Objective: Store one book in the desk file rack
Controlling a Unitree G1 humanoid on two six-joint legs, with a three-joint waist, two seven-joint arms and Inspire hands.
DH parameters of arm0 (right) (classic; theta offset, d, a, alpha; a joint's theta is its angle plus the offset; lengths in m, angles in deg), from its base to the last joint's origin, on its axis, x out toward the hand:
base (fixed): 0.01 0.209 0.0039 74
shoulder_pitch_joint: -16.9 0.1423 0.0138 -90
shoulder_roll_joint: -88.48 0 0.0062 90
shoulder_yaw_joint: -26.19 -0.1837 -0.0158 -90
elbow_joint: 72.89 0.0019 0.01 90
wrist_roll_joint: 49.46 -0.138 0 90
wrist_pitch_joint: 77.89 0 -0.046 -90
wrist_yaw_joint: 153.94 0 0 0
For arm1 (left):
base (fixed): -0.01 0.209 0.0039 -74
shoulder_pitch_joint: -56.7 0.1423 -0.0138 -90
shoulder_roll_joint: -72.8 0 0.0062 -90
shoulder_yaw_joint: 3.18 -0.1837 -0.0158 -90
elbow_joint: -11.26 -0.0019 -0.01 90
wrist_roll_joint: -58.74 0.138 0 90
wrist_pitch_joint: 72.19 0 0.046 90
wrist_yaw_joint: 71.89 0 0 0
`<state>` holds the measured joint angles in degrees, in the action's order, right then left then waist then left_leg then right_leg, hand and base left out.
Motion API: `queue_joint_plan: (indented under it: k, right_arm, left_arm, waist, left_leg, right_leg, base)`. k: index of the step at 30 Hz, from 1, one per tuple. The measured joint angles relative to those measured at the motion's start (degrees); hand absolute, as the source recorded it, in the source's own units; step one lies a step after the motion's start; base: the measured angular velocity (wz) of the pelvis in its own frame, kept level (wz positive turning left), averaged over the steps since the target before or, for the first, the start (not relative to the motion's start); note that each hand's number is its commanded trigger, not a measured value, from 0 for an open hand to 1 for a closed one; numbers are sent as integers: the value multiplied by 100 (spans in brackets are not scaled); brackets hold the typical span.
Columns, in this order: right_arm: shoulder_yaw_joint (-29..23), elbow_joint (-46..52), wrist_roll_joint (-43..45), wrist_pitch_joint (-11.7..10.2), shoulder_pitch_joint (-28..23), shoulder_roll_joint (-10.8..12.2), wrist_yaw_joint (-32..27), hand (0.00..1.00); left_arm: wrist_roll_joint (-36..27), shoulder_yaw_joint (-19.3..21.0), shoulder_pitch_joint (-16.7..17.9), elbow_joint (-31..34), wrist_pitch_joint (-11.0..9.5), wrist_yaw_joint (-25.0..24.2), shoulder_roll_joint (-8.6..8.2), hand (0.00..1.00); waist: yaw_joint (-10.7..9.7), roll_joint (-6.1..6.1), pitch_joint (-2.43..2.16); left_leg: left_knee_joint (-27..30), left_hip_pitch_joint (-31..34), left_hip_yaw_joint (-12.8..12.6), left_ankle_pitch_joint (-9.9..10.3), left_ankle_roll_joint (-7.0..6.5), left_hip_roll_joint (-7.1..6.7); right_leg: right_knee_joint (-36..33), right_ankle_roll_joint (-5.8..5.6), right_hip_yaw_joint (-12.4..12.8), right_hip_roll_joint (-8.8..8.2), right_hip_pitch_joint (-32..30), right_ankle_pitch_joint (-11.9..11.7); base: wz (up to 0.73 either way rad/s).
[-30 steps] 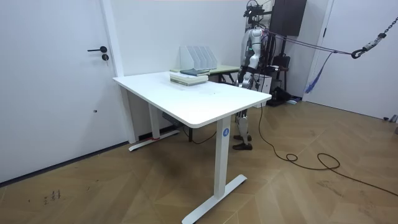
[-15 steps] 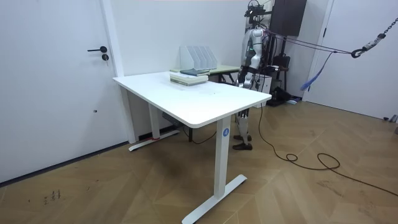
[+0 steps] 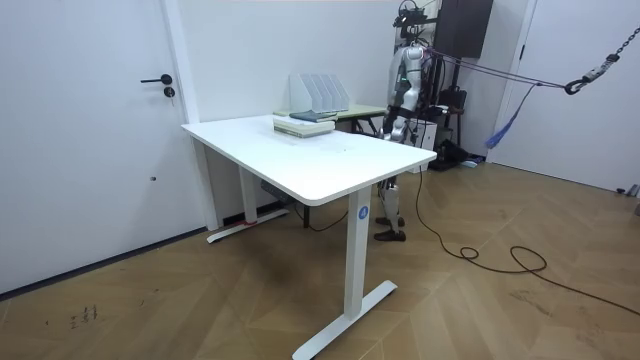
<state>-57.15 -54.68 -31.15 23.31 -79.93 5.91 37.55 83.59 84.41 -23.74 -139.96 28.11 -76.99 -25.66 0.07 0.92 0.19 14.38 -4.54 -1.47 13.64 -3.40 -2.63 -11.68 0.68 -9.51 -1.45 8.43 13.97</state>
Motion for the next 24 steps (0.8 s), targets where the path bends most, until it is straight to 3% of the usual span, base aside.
queue_joint_plan:
  k: [4,8,12,19,24]
  right_arm:
    - [-23,50,62,-117,-1,-5,-3,0]
    - [-62,56,148,-232,4,-15,-44,0]
    - [-63,58,280,-334,-1,-15,-89,0]
    - [-131,71,443,-362,9,-24,-63,0]
    - [-76,83,453,-364,51,-28,-68,0]
  left_arm:
    - [59,49,33,612,-6,119,85,0]
    - [63,108,-48,1246,-401,355,67,0]
    - [185,64,-97,1634,-556,373,-30,0]
    - [598,-553,-147,2187,-599,375,-34,0]
    - [1334,-1087,-163,2658,-563,283,19,0]
  waist:
    - [-4,25,-7]
    - [-77,27,-4]
    - [-216,51,-4]
    - [-364,43,-18]
    - [-427,31,19]
  left_leg:
    - [-63,17,-3,-2,-1,-1]
    - [-99,-12,9,-7,-6,-16]
    - [-83,0,5,-8,-6,-16]
    - [-158,-19,-13,-9,-3,-10]
    - [-158,6,-3,-10,-3,-14]
  right_leg:
    - [-8,0,-1,-3,-37,0]
    - [3,-7,-13,-12,-8,3]
    - [-3,-6,-4,-10,-29,1]
    - [11,-6,46,2,-38,1]
    - [-1,-5,66,1,-46,0]
  base:
    - [0]
    - [0]
    - [-1]
    - [-2]
    - [-2]
